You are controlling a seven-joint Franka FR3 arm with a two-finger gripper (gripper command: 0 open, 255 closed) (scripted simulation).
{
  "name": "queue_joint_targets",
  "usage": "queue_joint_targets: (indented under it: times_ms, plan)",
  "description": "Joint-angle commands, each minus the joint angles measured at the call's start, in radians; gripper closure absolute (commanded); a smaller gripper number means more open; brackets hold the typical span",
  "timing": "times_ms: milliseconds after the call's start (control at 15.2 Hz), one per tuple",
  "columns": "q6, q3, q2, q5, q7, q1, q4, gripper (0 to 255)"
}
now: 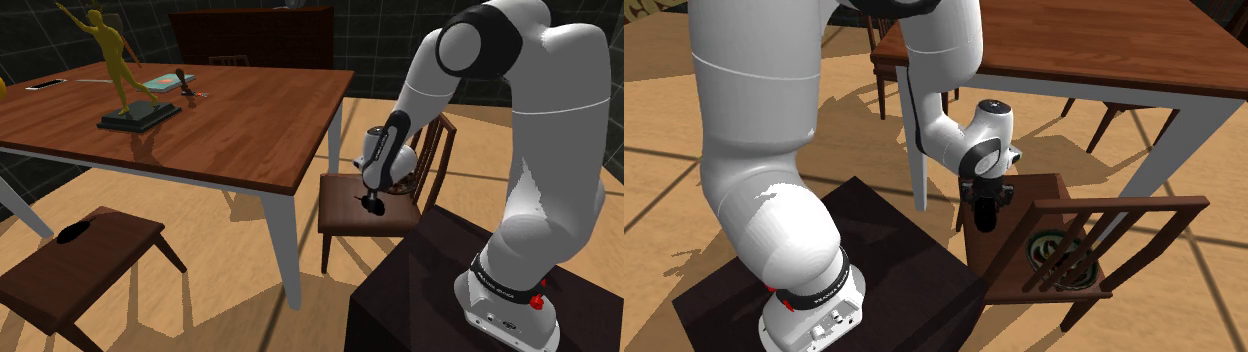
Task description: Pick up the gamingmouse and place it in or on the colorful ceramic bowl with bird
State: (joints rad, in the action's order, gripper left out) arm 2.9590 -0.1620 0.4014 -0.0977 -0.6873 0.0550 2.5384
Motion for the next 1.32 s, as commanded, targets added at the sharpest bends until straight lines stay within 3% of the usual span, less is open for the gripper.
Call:
queue_joint_targets:
  times_ms: [0,726,1254]
  plan:
    - [-0.025,-0.006,-0.035,-0.004,0.003,-0.007,0.010,255]
    - [-0.162,-0.029,-0.202,-0.029,0.009,-0.025,0.040,255]
    - [-0.178,-0.045,-0.119,0.051,-0.264,0.163,-0.074,255]
